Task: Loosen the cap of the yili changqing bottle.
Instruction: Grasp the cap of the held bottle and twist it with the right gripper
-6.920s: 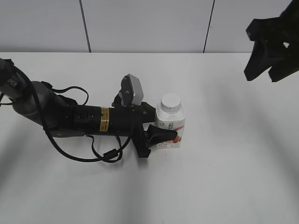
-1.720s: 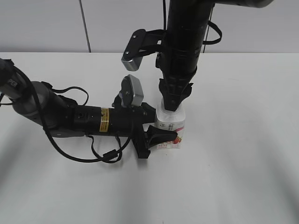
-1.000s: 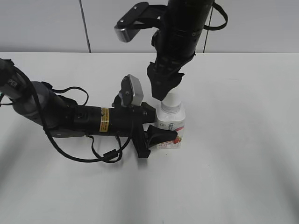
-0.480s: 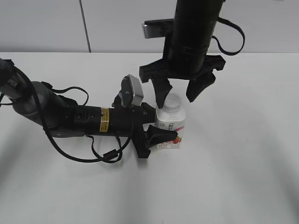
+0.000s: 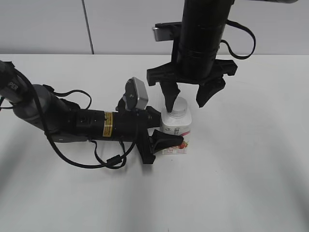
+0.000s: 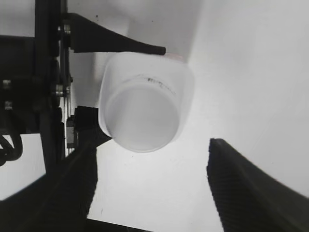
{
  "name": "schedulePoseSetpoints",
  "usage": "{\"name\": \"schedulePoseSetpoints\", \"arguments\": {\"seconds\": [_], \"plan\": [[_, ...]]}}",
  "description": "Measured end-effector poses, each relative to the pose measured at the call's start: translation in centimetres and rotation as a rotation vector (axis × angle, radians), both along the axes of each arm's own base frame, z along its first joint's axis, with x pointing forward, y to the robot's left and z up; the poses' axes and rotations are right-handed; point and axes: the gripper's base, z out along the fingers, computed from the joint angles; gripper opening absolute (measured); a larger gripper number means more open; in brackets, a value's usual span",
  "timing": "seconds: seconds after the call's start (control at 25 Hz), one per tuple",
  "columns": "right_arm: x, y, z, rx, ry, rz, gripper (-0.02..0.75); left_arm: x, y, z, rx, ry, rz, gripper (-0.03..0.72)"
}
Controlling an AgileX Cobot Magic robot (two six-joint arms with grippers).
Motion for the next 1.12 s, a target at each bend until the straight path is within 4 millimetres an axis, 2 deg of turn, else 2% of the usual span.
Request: {"name": "schedulePoseSetpoints", "arguments": {"seconds": [0.24, 0.56, 0.96, 1.12], "plan": [[0.26, 0.04, 0.02, 0.014, -0.02, -0.027, 0.484, -0.01, 0.0, 0.0, 0.0, 0.0, -0.001, 0.386], [0.45, 0.31, 0.08, 0.048, -0.037, -0.037, 0.48, -0.01, 0.0, 0.0, 0.0, 0.0, -0.001, 0.386], [0.64, 0.46, -0.79, 0.037, -0.021, -0.037, 0.477, -0.01, 0.0, 0.0, 0.0, 0.0, -0.001, 0.386], [0.64, 0.46, -0.79, 0.037, -0.021, -0.037, 0.43, -0.01, 0.0, 0.0, 0.0, 0.0, -0.001, 0.386]]}}
